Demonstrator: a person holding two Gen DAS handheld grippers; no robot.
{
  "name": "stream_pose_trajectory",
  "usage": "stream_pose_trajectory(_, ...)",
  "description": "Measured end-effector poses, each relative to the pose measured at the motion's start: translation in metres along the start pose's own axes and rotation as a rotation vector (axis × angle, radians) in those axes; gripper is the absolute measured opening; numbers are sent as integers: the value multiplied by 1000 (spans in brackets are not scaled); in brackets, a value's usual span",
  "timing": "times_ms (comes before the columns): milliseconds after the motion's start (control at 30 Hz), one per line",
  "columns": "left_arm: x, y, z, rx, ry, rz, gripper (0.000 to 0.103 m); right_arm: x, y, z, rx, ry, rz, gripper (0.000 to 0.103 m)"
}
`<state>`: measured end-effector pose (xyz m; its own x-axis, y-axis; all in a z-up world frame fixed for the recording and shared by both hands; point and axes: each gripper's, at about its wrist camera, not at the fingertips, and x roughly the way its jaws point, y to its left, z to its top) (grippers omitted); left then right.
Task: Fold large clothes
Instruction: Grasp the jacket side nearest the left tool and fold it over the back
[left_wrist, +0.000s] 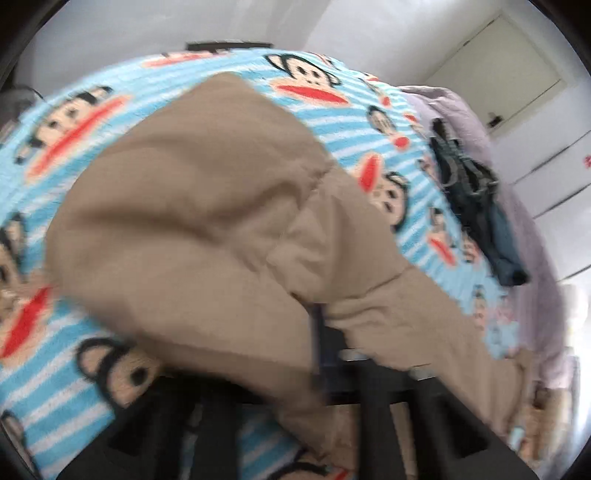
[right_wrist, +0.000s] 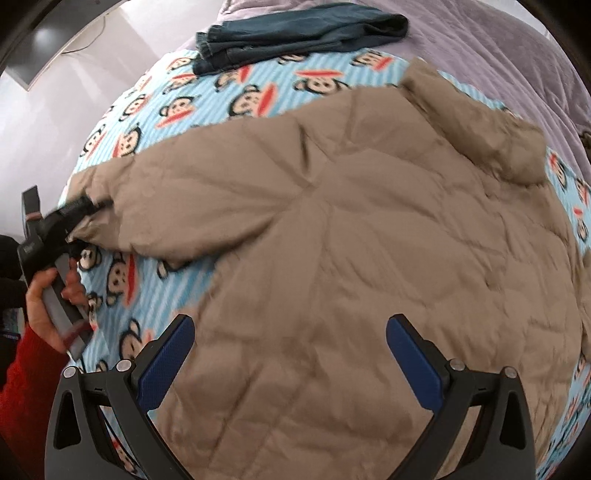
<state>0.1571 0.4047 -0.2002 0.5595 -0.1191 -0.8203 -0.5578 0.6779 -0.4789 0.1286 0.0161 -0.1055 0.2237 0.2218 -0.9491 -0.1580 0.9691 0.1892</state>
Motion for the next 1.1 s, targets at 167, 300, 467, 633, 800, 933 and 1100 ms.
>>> stream_pose_trajectory(167, -30, -22, 9, 108, -81, -29, 7, 17, 12, 34, 29, -23, 92, 103)
stream_pose_trajectory(300, -63, -56, 10, 240, -158, -68, 7, 41, 15, 50, 72, -49, 180, 78)
stream_pose_trajectory(467, -103, -113, 0, 411, -240, -151, 7, 89, 15, 58, 139, 10, 221, 15)
stream_pose_trajectory(633, -116, -180, -29, 580, -237, -257, 7, 115, 13, 61, 156, 41, 231, 14)
stream_pose_trajectory(800, -110, -252, -77, 735, -167, -358, 7, 97, -18, 62, 246, 56, 346, 14)
stream_pose_trajectory(933, -98, -309, -137, 909, -89, -418, 7, 64, -75, 45, 367, 6, 346, 14)
stream_pose_trajectory(1100, -59, -368, -236, 1136, 74, -442, 7, 20, -170, 12, 528, -82, 209, 14)
